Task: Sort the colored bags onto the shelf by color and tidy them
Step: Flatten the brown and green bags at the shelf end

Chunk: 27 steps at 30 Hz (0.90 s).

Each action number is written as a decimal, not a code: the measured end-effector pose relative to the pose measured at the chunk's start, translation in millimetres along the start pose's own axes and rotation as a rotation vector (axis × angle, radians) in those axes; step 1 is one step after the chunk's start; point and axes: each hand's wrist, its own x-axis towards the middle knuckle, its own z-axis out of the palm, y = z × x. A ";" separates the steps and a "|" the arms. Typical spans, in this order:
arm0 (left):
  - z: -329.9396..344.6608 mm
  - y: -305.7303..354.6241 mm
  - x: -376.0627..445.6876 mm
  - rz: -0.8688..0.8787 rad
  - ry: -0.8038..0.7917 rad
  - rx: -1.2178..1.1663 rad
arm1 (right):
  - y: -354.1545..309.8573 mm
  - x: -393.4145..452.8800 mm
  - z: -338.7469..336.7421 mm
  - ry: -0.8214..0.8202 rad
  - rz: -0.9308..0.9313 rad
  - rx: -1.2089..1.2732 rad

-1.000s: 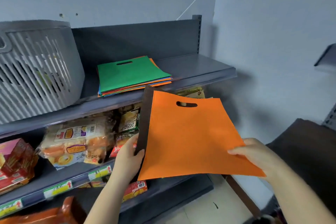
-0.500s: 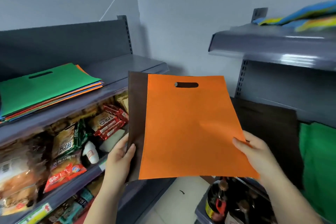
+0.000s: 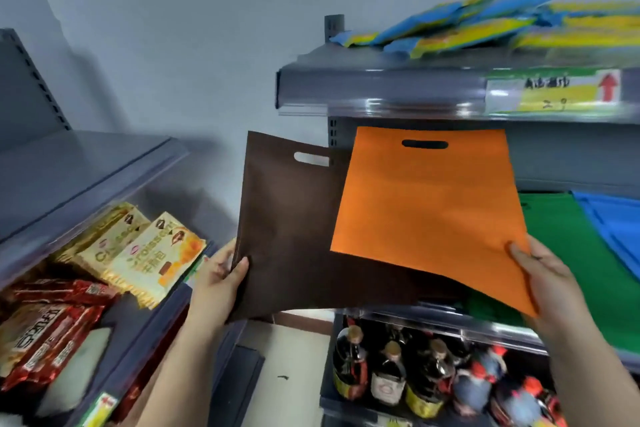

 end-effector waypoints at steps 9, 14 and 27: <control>47.8 -8.6 59.7 -0.143 -0.155 0.068 | -3.2 -29.1 -31.0 0.216 -0.123 0.103; 73.4 -13.6 70.3 -0.121 -0.187 0.312 | 3.2 -39.1 -51.2 0.265 -0.148 0.075; 209.7 41.0 -36.3 -0.158 -0.412 -0.019 | -34.3 -62.3 -136.4 0.141 -0.131 0.018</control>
